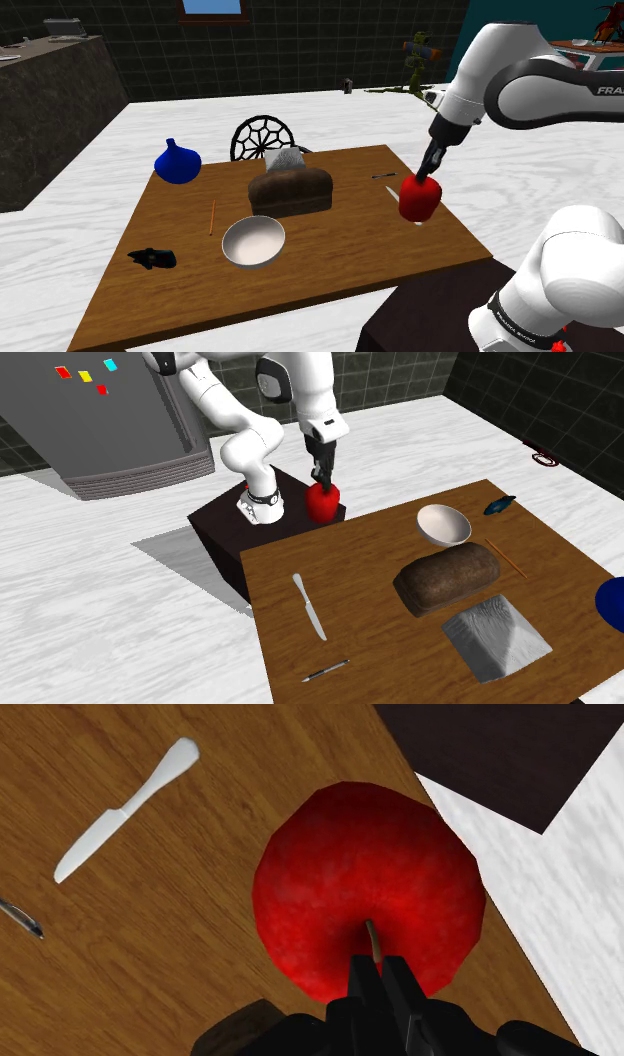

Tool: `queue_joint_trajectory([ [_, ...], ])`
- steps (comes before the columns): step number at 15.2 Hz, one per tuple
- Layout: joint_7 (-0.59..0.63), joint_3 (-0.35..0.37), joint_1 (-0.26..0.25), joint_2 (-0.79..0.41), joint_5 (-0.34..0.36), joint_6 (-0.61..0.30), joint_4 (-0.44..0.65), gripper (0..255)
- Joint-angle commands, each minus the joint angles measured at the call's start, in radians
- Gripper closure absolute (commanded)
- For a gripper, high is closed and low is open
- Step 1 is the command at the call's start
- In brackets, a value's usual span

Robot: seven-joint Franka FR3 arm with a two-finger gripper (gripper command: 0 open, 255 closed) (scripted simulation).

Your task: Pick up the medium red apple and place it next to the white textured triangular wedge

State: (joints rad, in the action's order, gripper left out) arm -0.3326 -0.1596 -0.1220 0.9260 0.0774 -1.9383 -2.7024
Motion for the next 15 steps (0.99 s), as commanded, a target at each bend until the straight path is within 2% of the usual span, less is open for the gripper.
queue_joint_trajectory([
  [1,0.001,0.004,-0.002,0.000,-0.003,0.030,0.030,255],
  [10,0.005,0.014,-0.009,-0.013,-0.013,0.137,0.150,255],
  [15,-0.039,-0.040,-0.023,-0.229,-0.007,0.047,0.278,255],
])
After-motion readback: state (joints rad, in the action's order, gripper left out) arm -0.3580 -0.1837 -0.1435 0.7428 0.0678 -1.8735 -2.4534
